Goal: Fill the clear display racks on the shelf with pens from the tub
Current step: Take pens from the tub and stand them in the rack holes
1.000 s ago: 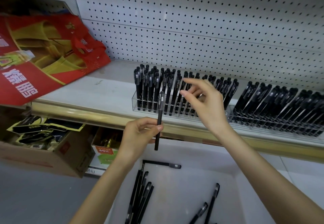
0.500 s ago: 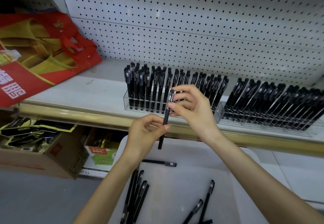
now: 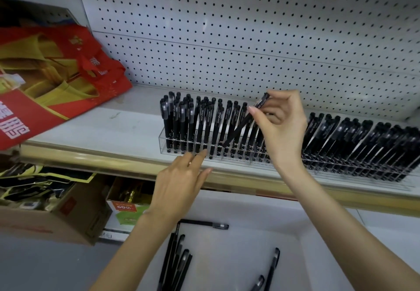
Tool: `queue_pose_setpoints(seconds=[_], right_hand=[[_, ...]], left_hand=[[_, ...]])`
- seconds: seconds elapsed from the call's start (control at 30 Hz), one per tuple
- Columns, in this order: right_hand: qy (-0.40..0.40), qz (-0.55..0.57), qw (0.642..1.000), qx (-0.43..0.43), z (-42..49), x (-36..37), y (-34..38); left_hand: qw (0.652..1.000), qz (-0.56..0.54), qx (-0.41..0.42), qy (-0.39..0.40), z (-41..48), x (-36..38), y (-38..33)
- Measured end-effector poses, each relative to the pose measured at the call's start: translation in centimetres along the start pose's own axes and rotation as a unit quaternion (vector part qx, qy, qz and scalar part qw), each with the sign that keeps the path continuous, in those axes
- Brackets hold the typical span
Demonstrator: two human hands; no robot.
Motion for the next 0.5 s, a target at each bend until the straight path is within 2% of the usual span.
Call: queue_pose_setpoints(seconds=[0.17, 0.4, 0.5], right_hand=[[0.01, -0.027, 0.999, -0.039, -0.3, 1.5, -0.6], [0.085, -0.086, 0.991, -0.05, -1.4, 2.8, -2.6], [0.093, -0.11, 0.987, -0.069, -1.6, 3.2, -2.7]], left_hand=[[1.0, 0.022, -0.012, -0.003, 0.4, 1.5, 0.8], [0.999, 0.024, -0.021, 0.011, 0.7, 2.7, 1.4], [0.999, 0.019, -0.029, 0.019, 0.7, 2.7, 1.3]])
Point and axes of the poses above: each hand's wrist, its own z-axis towards the middle knuckle, its own x-axis out of the palm, y = z × x, the point moved 4 cm from there along z, towards the middle knuckle, and after that the axes turned 12 degrees about -x, right-handed, at the moved point
